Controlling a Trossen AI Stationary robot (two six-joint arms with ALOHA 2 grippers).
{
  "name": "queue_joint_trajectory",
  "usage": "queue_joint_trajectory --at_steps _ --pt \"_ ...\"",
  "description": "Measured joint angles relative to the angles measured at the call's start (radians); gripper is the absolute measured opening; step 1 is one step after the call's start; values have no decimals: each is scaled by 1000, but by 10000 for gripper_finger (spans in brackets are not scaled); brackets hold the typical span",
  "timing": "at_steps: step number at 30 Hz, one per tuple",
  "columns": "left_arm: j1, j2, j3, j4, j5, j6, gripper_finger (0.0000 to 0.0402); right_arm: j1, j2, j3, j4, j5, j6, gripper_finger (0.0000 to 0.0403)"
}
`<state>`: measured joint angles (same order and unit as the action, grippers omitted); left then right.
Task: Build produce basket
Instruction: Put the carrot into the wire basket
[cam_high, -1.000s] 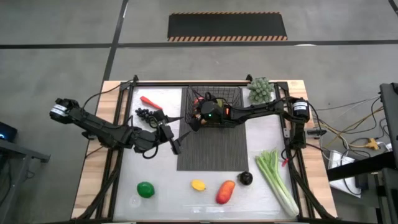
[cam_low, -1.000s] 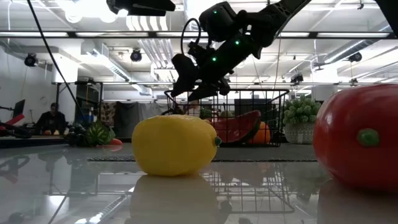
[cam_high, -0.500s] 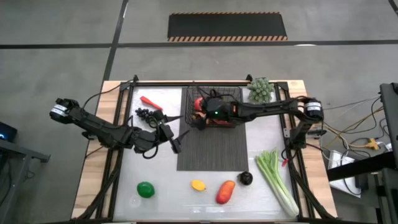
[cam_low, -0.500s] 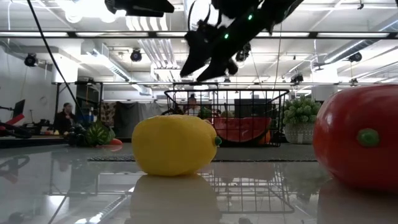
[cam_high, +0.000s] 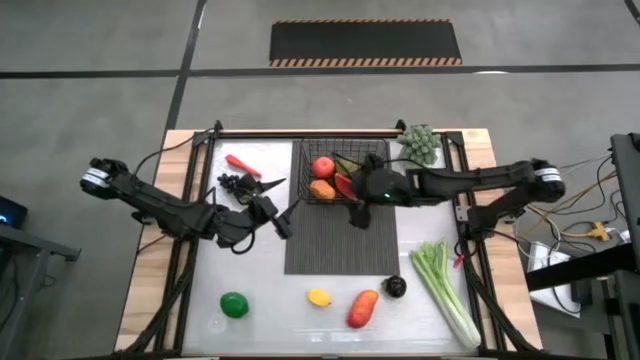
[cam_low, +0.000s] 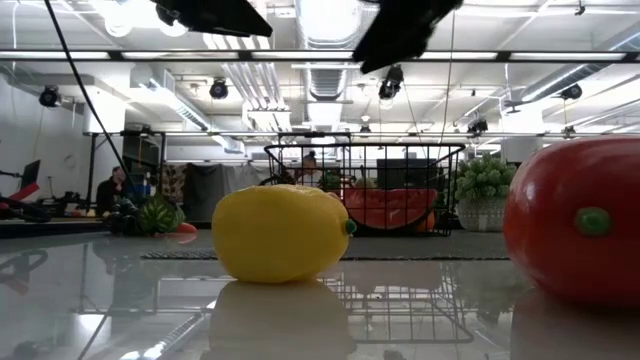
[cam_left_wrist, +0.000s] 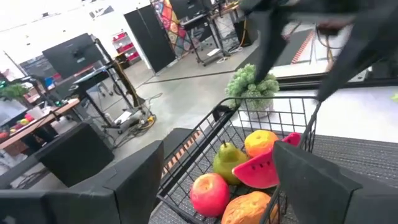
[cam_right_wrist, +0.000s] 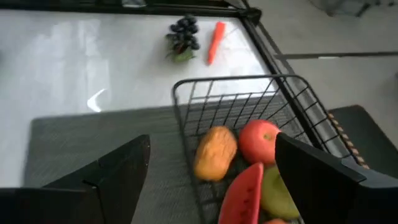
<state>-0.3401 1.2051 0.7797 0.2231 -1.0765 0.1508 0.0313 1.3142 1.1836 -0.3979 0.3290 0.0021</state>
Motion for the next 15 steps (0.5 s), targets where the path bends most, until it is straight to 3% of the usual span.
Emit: queue_joint_trajectory --at_steps 7,15 --pt "0 37 -1 -5 -1 -63 283 77 -181 -168 8 -124 7 327" --pt "0 41 14 -38 85 -185 283 136 -342 -364 168 -127 40 327"
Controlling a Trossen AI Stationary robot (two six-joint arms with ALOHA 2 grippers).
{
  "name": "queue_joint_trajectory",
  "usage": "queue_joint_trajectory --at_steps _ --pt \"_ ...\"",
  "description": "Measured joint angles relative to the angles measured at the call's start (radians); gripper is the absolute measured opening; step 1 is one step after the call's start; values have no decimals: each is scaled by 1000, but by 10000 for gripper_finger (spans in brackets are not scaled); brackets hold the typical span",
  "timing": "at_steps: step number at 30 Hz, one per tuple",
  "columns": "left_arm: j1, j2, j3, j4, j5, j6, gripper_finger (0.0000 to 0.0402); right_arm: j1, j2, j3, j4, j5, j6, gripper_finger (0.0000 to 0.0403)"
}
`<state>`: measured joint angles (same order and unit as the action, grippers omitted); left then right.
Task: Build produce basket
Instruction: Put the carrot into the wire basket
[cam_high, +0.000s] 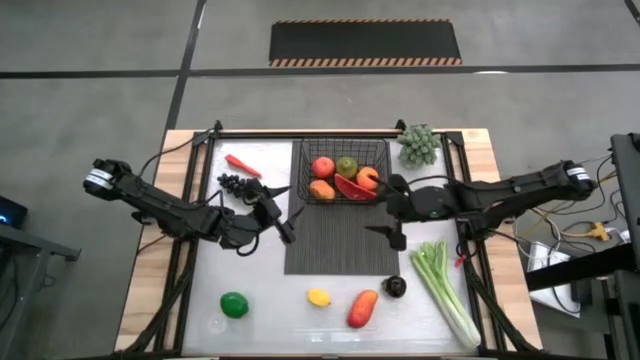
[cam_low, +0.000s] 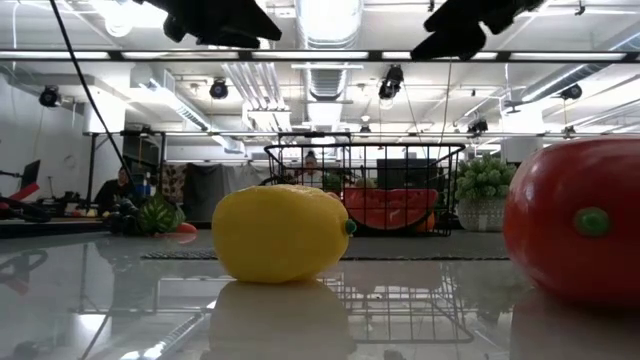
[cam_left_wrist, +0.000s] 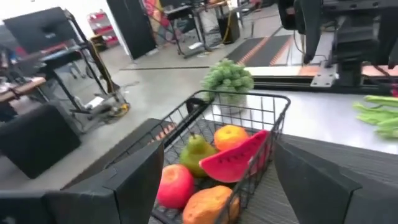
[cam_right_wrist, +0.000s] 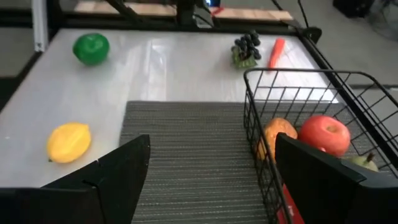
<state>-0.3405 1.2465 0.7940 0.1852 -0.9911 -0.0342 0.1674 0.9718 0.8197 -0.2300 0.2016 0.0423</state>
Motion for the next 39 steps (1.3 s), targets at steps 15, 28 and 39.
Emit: queue_joint_trajectory --at_steps 15,28,39 --pt "421 -55 297 -825 425 12 283 5 -87 -127 91 0 25 327" --pt "979 56 293 -1131 768 565 283 5 -85 -190 144 0 77 327" --pt "1038 317 292 -1146 771 732 283 5 -85 -190 147 0 71 327"
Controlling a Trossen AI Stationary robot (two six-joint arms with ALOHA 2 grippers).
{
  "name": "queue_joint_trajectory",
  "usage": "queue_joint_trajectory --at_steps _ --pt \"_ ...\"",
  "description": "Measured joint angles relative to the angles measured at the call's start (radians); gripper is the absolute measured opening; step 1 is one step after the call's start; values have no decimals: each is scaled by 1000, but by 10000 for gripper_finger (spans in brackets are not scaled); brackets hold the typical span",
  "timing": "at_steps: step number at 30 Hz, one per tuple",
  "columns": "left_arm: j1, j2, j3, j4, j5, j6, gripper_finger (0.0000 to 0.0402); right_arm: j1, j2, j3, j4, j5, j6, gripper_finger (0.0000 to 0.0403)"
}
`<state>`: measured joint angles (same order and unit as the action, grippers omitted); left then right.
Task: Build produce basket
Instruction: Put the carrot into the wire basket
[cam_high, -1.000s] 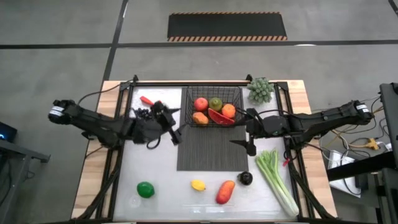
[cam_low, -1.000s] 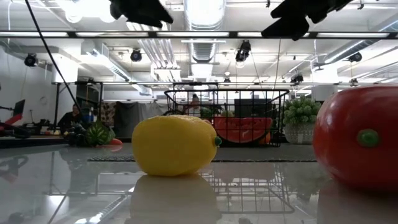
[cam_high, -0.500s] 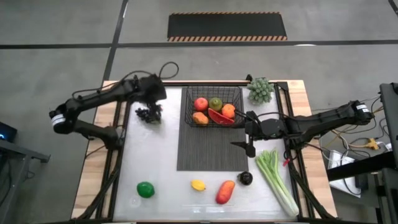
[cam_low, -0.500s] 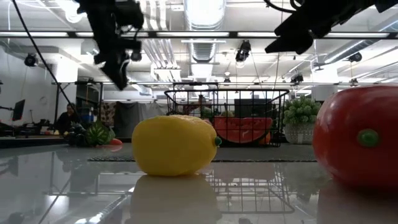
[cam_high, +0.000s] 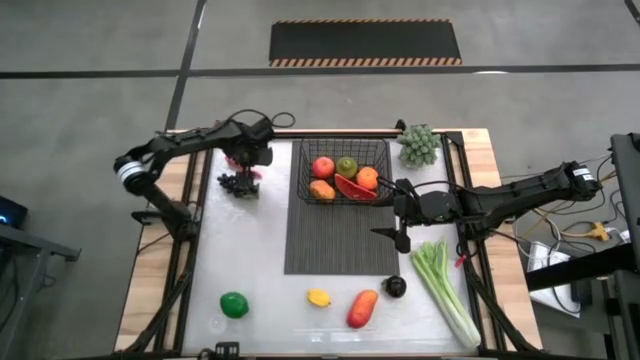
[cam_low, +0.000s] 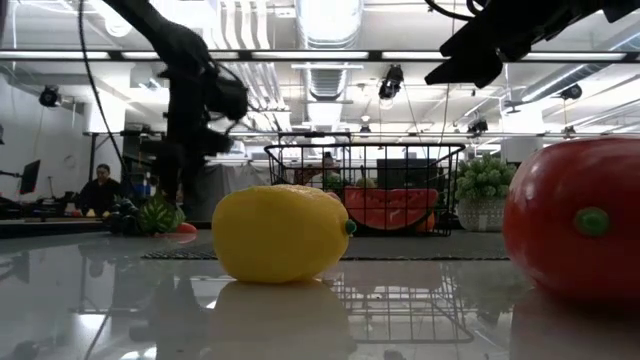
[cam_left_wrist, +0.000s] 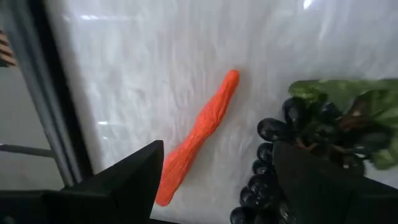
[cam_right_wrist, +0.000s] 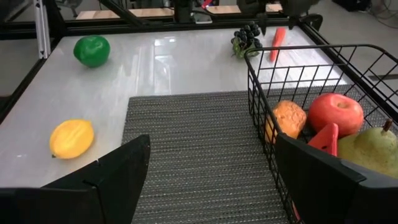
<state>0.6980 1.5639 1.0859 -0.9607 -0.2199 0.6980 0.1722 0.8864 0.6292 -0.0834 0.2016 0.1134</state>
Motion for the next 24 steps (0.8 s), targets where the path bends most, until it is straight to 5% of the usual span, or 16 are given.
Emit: queue_joint_trajectory --at_steps 17,24 --pt "57 171 0 91 -49 123 281 0 0 0 0 0 8 327" --pt "62 211 0 93 -48 147 218 0 0 0 0 0 9 327"
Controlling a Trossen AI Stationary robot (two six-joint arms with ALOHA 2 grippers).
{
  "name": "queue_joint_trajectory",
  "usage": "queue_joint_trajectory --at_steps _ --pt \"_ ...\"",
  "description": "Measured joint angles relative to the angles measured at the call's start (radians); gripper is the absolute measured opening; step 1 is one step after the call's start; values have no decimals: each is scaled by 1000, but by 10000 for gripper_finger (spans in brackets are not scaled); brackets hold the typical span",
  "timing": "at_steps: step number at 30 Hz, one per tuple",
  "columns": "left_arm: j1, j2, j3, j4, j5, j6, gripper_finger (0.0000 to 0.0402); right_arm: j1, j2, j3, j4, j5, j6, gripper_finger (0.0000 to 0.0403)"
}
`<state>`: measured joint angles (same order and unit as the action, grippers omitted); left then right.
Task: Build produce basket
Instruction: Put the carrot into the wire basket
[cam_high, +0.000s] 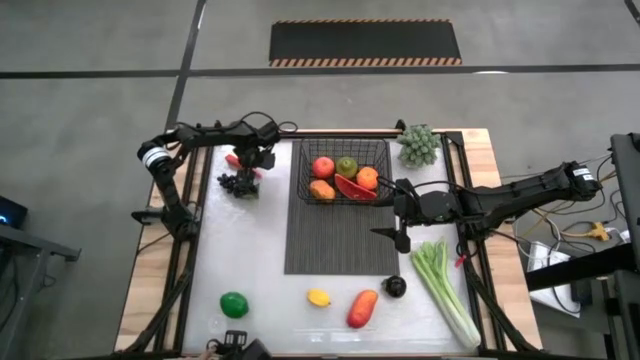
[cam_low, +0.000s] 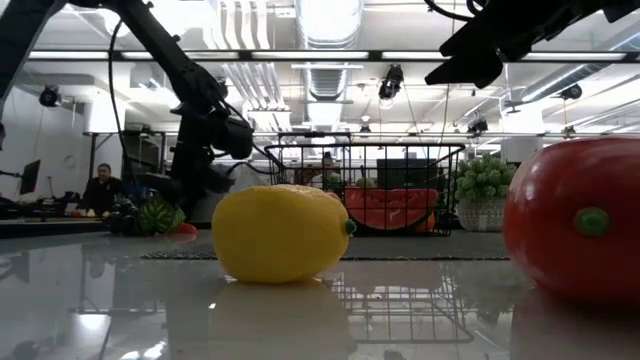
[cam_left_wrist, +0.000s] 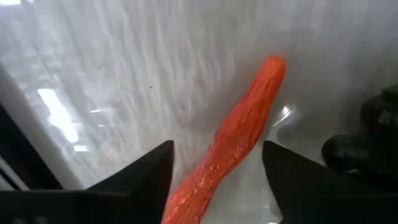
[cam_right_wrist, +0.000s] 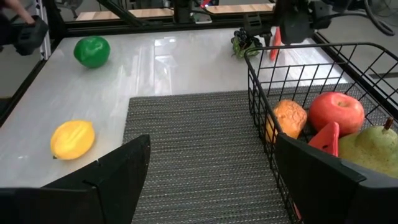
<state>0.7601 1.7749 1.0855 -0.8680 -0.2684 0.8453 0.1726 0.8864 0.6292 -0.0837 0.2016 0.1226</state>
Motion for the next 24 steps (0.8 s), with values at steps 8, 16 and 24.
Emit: queue_joint_trajectory --at_steps 8,16,24 --pt "0 18 0 -7 6 9 59 0 0 0 1 0 0 327" --pt "-6 -26 26 -9 -63 -39 16 0 0 0 21 0 -2 327" --pt "-71 -285 100 -26 -7 -254 16 0 20 -2 99 8 -25 327"
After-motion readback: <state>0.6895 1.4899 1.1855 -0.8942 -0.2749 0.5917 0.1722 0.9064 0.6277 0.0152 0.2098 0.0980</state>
